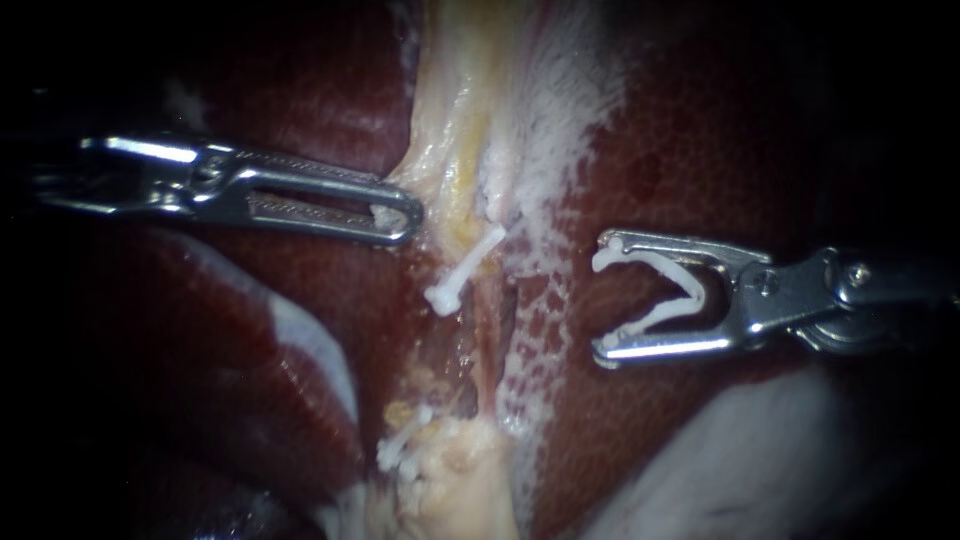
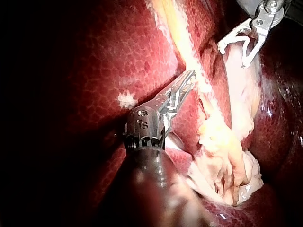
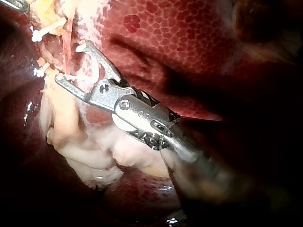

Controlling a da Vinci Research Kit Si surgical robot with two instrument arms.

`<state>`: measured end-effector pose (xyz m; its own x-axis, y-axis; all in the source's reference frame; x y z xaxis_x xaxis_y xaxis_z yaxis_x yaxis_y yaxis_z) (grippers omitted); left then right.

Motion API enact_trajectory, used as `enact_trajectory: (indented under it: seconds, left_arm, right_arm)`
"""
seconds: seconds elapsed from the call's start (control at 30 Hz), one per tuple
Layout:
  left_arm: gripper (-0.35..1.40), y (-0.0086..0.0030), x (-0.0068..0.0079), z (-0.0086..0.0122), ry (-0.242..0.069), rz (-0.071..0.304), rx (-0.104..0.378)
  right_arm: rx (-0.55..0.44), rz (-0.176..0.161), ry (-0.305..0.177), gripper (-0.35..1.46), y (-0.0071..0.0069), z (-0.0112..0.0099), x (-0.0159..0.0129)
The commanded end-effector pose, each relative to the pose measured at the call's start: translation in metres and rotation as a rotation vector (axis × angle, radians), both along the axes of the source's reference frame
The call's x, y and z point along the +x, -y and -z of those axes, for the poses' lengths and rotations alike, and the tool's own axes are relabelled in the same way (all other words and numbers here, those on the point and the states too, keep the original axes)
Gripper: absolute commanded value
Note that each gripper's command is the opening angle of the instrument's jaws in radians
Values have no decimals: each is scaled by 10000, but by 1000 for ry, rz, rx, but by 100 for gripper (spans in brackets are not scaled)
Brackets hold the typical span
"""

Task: Clipping first clip right tube

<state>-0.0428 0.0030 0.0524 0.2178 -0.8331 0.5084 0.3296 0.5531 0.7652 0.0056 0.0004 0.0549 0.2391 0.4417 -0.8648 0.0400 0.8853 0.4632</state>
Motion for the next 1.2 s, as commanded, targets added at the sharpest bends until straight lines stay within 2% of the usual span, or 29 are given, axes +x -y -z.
enact_trajectory:
  seconds: [0.03,0.27,0.4,0.53,0.67,0.8,1.0,1.2]
  left_arm:
    - [-16,0,0,0,0,0,0]
    - [-16,1,2,1,3,-3,6]
    - [-16,-5,10,5,5,-5,9]
    - [-16,-20,26,19,-10,14,12]
    - [-16,-36,44,37,-6,44,21]
    - [-16,-46,58,53,-2,58,8]
    - [-16,-44,57,67,-2,64,-1]
    - [-16,-41,55,73,-4,65,-7]
  right_arm:
    - [0,0,0,60,0,1,1]
    - [-4,2,-1,60,7,-4,5]
    - [-4,11,-5,60,17,-13,13]
    - [16,15,-6,60,30,-23,22]
    - [58,22,-6,60,47,-37,36]
    - [93,23,-2,60,62,-52,49]
    - [115,34,-2,60,78,-73,68]
    - [129,37,-1,60,79,-85,82]
